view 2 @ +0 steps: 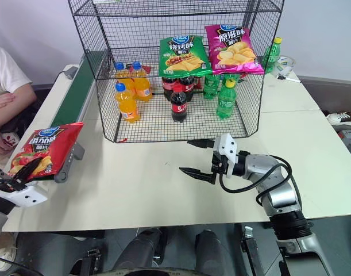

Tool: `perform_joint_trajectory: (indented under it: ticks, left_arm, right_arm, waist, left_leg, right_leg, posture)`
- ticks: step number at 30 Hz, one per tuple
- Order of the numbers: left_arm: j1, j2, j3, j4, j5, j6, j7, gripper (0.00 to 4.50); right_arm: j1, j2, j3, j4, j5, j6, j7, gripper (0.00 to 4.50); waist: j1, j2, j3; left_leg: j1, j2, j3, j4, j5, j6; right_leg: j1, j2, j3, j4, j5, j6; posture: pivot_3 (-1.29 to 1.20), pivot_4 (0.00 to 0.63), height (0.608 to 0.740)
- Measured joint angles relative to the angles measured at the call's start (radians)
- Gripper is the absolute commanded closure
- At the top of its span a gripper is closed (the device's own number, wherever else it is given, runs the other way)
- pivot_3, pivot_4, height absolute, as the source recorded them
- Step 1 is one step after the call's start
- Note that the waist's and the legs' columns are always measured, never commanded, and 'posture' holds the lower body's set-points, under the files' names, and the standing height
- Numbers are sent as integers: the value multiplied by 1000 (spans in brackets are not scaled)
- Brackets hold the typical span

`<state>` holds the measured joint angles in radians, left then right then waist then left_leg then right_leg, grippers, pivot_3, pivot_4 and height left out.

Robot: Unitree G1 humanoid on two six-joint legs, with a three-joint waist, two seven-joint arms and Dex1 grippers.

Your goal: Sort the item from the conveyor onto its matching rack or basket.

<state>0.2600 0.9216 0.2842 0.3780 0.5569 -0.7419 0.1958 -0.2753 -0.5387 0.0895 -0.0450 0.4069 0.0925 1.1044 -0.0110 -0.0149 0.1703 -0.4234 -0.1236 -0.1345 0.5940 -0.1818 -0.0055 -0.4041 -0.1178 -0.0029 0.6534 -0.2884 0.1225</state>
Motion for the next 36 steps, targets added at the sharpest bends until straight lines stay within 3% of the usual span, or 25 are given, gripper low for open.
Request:
perform_joint_trajectory:
  ticks: [9,15,19,26,29,36]
  left_arm:
    - [-34,-1,83,-313,-47,75,-86,4446]
    - [-182,-1,81,-522,-64,140,-188,4446]
    - [-434,-13,-37,-527,-55,181,-248,4446]
    - [-858,-142,-266,-262,106,185,-168,4446]
    - [-987,-192,-351,-97,201,185,-71,4446]
    - [-1174,-206,-506,256,369,199,150,4446]
  right_arm:
    - [-19,67,-98,35,-15,-123,-132,0]
    - [-11,130,-176,29,-35,-170,-295,0]
    - [-13,167,-213,24,-37,-180,-379,0]
    - [-5,178,-193,-9,-41,-174,-409,0]
    - [-1,186,-179,-14,-42,-170,-417,0]
    - [11,184,-174,-40,-42,-166,-433,0]
  waist:
    - [2,0,0]
    - [-3,0,0]
    - [5,0,0]
    - [-2,0,0]
    - [-5,0,0]
    - [-2,0,0]
  left_leg:
    - [0,0,0,1,0,0]
    - [0,0,1,0,1,0]
    - [1,-1,0,1,2,-2]
    - [2,-2,1,2,3,-2]
    - [2,-2,1,2,3,-2]
    - [2,-2,1,2,3,-3]
  right_leg:
    - [0,0,0,0,0,0]
    - [2,1,1,3,0,0]
    - [2,2,0,8,0,0]
    - [2,2,1,10,0,1]
    - [2,3,1,10,0,1]
    - [2,3,1,11,0,1]
  posture:
    - [0,150,740]
    - [0,150,740]
    - [0,150,740]
    - [0,150,740]
    - [0,150,740]
    - [0,150,740]
